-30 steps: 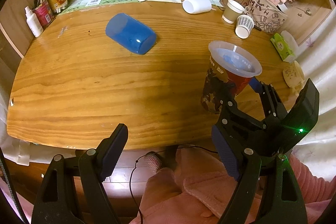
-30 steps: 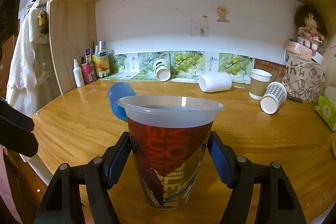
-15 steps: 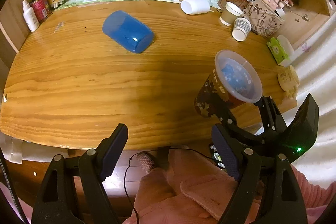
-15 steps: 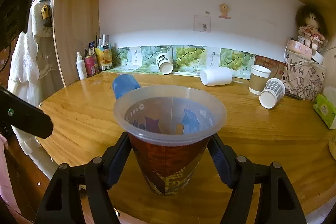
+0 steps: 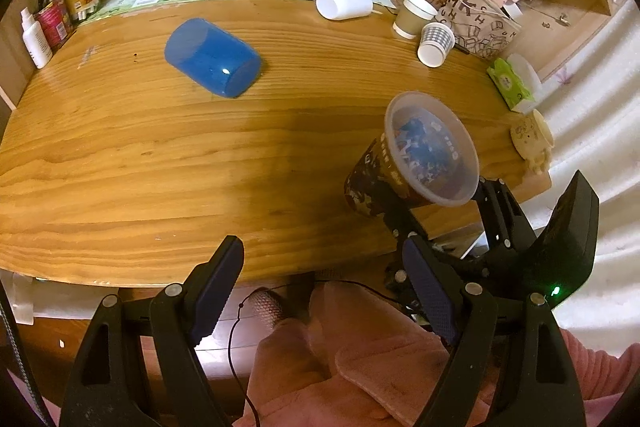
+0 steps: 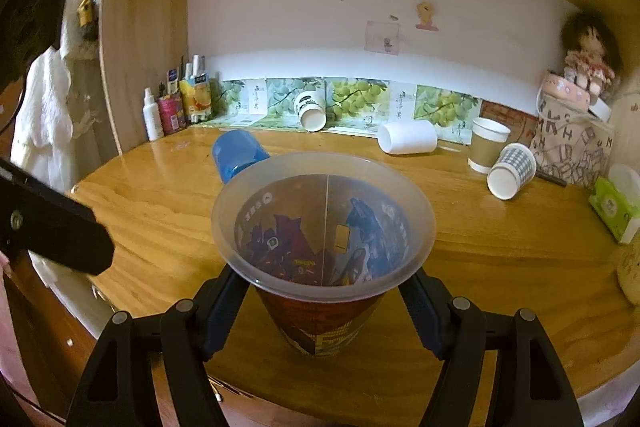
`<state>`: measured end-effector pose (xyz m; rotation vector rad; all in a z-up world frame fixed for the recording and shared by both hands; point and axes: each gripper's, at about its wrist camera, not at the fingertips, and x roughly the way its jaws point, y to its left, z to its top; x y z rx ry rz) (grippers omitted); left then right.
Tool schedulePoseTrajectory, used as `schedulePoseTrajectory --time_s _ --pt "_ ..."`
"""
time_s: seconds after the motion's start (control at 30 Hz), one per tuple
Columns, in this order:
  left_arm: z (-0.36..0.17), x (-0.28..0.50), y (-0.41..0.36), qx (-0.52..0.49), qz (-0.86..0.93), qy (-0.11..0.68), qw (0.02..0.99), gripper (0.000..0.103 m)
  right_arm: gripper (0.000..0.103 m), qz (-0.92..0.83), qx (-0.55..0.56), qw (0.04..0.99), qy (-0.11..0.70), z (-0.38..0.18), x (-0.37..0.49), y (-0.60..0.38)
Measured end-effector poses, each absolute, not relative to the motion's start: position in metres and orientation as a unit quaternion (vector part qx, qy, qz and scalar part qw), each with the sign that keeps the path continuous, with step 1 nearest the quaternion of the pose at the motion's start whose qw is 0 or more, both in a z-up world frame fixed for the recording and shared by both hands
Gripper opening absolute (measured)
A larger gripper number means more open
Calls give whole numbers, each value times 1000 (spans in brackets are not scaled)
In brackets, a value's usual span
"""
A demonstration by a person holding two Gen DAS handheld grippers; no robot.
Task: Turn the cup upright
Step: 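Lower the cup rim-up onto the desk with the right tool and open it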
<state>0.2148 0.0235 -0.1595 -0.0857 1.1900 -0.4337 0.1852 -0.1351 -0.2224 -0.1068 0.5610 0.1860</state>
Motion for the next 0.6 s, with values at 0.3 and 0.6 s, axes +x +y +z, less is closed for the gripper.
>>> schedulePoseTrajectory --time_s 0.3,0.6 --pt "-157 211 22 -49 -178 552 814 84 82 116 -59 942 310 -231 179 -135" --pt "-165 203 9 -76 -132 567 810 84 83 102 -31 916 388 -226 159 -169"
